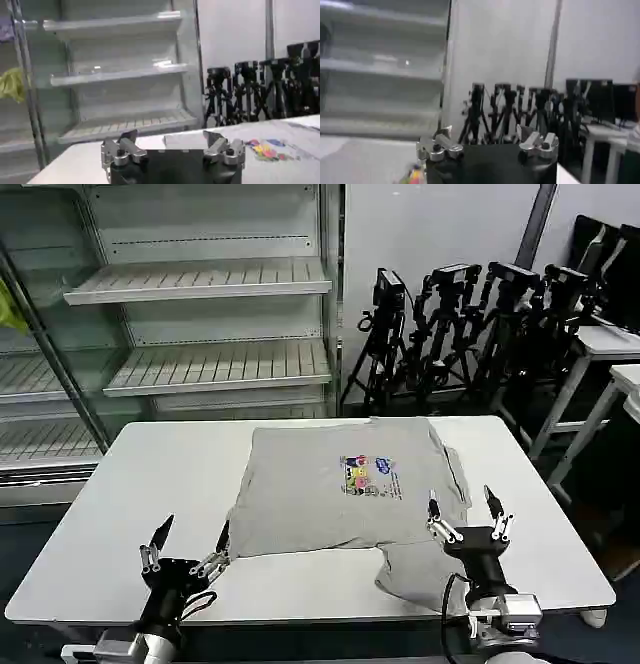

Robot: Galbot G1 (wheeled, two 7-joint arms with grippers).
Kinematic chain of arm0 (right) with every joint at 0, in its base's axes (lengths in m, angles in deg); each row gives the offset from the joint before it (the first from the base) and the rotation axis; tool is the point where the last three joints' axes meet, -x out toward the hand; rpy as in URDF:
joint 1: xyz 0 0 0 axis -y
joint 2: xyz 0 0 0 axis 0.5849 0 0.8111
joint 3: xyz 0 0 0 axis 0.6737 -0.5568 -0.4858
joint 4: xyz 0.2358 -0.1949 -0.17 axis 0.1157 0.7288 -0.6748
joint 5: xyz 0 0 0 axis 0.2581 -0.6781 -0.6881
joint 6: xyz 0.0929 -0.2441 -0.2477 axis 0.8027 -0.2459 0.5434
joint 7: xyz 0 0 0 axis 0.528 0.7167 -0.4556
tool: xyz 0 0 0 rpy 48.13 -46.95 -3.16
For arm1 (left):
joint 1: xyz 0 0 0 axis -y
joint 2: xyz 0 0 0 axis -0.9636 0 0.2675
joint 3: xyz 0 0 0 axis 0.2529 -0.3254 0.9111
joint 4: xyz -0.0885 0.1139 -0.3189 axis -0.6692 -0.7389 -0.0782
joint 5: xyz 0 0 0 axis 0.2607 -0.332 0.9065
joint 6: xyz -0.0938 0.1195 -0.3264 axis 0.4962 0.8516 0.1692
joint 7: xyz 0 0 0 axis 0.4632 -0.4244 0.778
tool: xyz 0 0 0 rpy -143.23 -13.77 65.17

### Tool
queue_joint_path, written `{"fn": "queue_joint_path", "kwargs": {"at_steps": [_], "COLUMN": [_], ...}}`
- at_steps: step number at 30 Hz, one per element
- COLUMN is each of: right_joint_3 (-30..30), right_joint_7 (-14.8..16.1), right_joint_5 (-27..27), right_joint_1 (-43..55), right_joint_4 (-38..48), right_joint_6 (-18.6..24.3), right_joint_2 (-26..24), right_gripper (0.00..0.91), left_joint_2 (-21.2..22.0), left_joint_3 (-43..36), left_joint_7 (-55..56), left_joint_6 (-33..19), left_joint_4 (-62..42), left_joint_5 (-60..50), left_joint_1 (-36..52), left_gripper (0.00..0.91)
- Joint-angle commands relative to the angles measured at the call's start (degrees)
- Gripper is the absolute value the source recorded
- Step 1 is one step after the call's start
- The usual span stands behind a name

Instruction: Fold and organize the clothes.

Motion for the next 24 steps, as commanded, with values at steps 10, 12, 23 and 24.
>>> {"fn": "queue_joint_path", "kwargs": {"at_steps": [10, 12, 23, 24], "right_joint_3": [1.6, 1.5, 1.1, 0.9], "right_joint_7": [-0.4, -0.5, -0.3, -0.3], "right_joint_5": [5.0, 4.9, 3.9, 3.9], "right_joint_1": [-6.3, -7.2, -12.6, -12.6], "right_joint_4": [3.3, 3.4, 3.2, 3.5], "right_joint_6": [-8.7, -8.7, -8.6, -8.6], "right_joint_2": [-2.3, -2.3, -1.9, -1.7], "right_gripper": [0.907, 0.907, 0.907, 0.907], "left_joint_2": [-6.7, -7.2, -8.4, -8.4], "left_joint_3": [-2.0, -3.2, -6.8, -7.0], "left_joint_7": [1.6, 1.8, 3.6, 3.7], "left_joint_6": [9.9, 9.9, 9.9, 9.9], "left_joint_4": [-9.9, -11.7, -21.1, -21.3], "left_joint_5": [5.1, 5.2, 7.2, 7.3], "left_joint_1": [5.7, 7.0, 13.9, 14.1], "left_gripper": [0.907, 0.907, 0.907, 0.907]}}
